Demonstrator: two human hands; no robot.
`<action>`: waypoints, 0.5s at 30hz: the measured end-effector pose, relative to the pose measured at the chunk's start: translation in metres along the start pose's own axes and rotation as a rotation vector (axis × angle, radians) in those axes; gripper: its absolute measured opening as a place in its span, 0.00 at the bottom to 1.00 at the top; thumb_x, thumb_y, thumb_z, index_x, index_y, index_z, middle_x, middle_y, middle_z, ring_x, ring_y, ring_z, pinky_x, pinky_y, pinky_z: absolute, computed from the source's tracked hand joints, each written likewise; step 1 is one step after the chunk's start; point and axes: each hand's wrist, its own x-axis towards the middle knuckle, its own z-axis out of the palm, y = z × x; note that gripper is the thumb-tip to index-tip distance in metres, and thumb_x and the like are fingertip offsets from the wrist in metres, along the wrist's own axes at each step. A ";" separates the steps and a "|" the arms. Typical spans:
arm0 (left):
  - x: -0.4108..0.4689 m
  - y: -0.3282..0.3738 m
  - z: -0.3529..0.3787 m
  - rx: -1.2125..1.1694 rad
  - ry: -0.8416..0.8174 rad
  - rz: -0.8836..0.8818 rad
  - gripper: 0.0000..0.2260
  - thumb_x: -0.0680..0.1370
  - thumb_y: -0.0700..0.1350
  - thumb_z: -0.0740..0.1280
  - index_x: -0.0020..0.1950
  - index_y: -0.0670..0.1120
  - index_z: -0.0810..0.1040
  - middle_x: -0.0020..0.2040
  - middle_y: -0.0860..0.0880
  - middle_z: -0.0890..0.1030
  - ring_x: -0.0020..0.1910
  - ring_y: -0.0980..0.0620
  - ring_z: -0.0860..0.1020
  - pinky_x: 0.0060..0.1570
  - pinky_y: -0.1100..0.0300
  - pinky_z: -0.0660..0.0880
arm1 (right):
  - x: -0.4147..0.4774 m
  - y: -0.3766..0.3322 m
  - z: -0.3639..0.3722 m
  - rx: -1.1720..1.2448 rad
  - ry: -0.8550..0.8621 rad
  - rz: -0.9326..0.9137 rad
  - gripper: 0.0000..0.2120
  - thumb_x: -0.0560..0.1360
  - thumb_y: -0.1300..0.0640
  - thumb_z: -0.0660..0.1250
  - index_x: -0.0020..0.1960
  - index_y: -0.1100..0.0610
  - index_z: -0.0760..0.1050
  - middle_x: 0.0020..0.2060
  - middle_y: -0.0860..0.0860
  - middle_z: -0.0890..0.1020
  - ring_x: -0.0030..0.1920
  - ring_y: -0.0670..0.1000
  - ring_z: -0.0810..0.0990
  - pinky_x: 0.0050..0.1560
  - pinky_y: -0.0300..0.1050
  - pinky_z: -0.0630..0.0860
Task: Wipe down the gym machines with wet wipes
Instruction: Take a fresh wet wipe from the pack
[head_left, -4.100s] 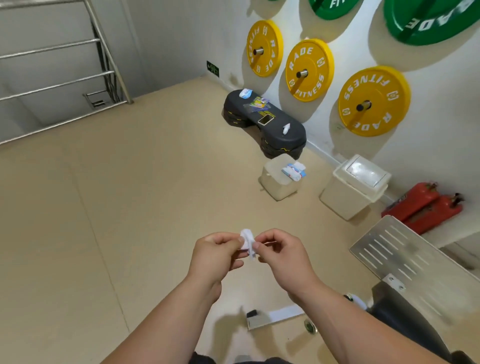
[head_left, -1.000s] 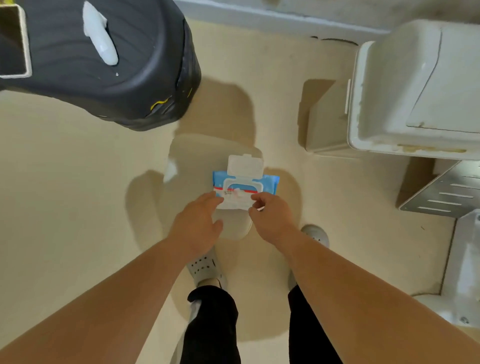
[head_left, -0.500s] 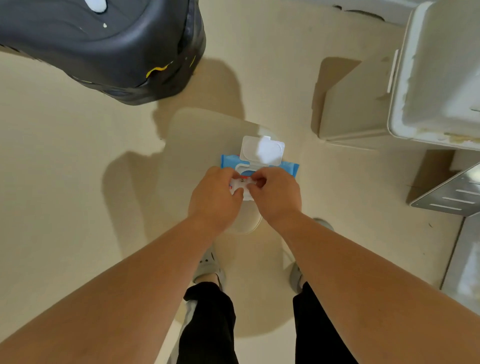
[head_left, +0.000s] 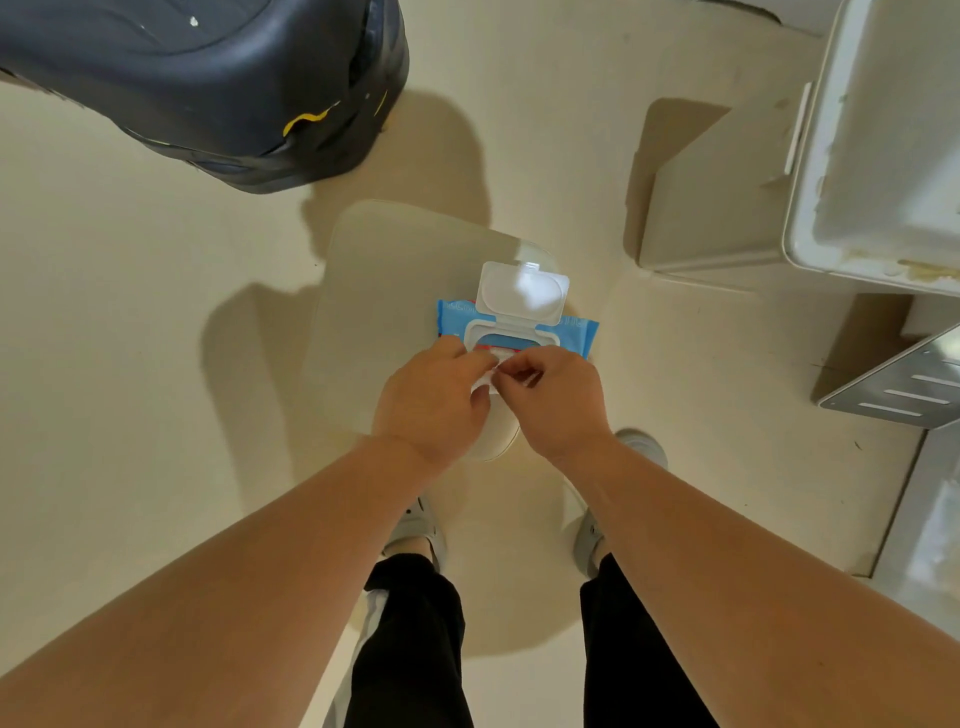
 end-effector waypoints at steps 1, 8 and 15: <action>0.000 -0.002 0.002 0.040 -0.018 0.010 0.16 0.79 0.44 0.66 0.66 0.53 0.80 0.54 0.47 0.79 0.51 0.43 0.78 0.46 0.49 0.77 | -0.001 0.001 0.000 -0.010 -0.016 0.000 0.04 0.77 0.56 0.72 0.49 0.51 0.86 0.40 0.40 0.82 0.44 0.45 0.80 0.51 0.47 0.80; -0.004 -0.001 0.010 0.449 -0.080 0.099 0.23 0.83 0.48 0.57 0.78 0.54 0.65 0.59 0.47 0.77 0.53 0.45 0.77 0.44 0.53 0.69 | 0.004 0.003 -0.008 -0.145 0.032 -0.075 0.11 0.79 0.55 0.67 0.57 0.49 0.85 0.47 0.46 0.86 0.47 0.50 0.82 0.51 0.49 0.79; -0.010 -0.016 0.011 0.356 -0.052 0.151 0.22 0.79 0.45 0.65 0.74 0.51 0.74 0.50 0.44 0.79 0.42 0.43 0.77 0.36 0.51 0.75 | 0.023 -0.004 -0.010 -0.579 -0.039 -0.267 0.14 0.83 0.49 0.60 0.54 0.50 0.83 0.50 0.49 0.79 0.46 0.53 0.80 0.40 0.45 0.70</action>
